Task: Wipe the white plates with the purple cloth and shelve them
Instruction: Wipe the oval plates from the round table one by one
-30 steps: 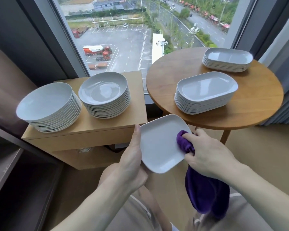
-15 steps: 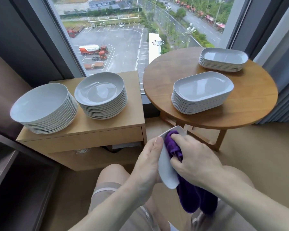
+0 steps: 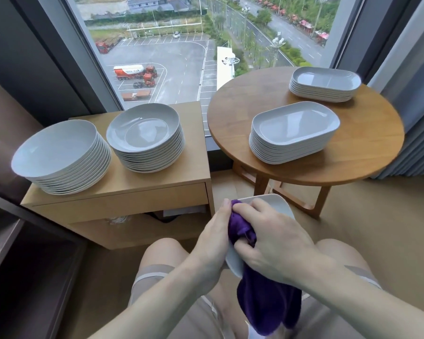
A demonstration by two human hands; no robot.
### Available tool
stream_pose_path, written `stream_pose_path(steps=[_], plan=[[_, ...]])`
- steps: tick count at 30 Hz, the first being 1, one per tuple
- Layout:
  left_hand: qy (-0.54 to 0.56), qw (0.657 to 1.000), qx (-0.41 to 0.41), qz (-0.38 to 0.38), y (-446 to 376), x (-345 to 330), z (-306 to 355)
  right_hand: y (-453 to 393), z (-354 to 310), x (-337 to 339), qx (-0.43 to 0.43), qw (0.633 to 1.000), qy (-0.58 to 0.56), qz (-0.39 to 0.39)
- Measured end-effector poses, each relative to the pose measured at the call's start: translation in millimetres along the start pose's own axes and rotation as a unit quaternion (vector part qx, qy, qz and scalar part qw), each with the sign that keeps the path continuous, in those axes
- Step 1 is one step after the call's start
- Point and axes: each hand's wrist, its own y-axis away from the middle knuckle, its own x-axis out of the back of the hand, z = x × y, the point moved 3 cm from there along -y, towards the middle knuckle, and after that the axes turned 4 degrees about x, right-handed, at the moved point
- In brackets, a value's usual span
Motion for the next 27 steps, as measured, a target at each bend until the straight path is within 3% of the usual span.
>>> stream_pose_path(steps=[6, 13, 20, 27], plan=[[0.005, 0.999, -0.030, -0.011, 0, -1, 8, -9, 24, 13, -0.063, 0.997, 0.017, 0.047], [0.001, 0.995, -0.090, -0.046, 6, 16, 35, -17, 65, 34, -0.195, 0.978, 0.070, -0.002], [0.027, 0.994, -0.104, -0.020, -4, 32, 43, -12, 41, 16, -0.120, 0.988, 0.043, -0.087], [0.011, 0.999, -0.036, 0.034, -5, 18, 23, 5, -1, -3, 0.017, 0.994, 0.006, -0.109]])
